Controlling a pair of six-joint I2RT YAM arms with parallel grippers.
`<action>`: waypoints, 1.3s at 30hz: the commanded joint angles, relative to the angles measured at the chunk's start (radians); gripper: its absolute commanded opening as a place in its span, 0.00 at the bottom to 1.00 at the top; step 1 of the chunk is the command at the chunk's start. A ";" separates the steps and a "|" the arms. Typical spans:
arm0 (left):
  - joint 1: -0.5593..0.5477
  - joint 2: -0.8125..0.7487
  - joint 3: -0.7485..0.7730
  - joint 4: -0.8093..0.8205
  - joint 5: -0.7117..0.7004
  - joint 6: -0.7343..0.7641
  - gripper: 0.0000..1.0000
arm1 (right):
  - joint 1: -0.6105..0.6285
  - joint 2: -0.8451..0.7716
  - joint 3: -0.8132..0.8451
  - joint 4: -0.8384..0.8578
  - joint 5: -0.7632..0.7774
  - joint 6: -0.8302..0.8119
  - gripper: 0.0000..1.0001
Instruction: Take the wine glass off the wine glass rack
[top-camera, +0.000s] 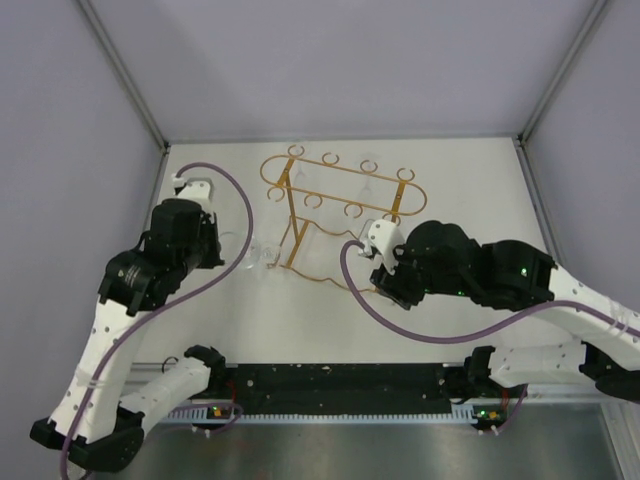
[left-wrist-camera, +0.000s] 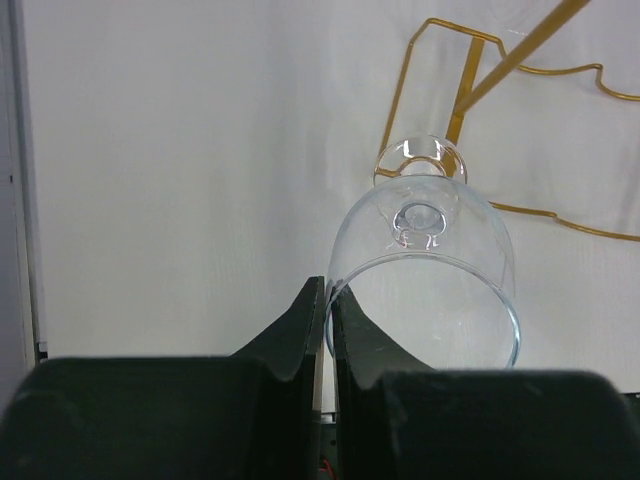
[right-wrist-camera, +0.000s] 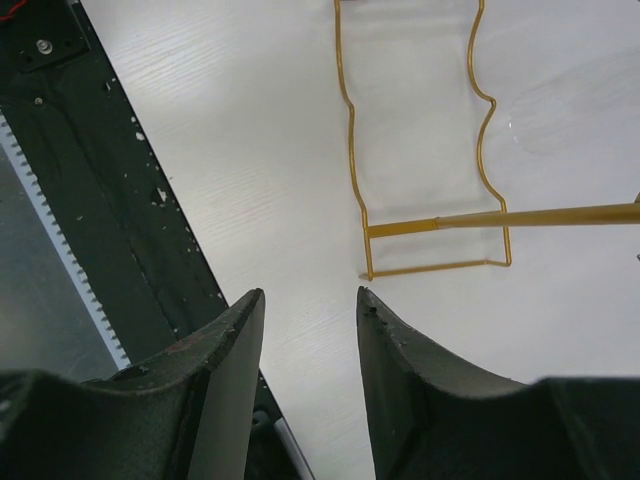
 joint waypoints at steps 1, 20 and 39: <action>0.074 0.037 0.040 0.138 0.001 0.022 0.00 | -0.023 0.007 0.022 0.059 0.027 0.046 0.43; 0.275 0.451 0.292 0.292 -0.041 0.003 0.00 | -0.155 -0.030 -0.060 0.131 -0.033 0.176 0.43; 0.281 0.676 0.361 0.237 -0.136 0.054 0.00 | -0.218 -0.032 -0.109 0.172 -0.116 0.268 0.43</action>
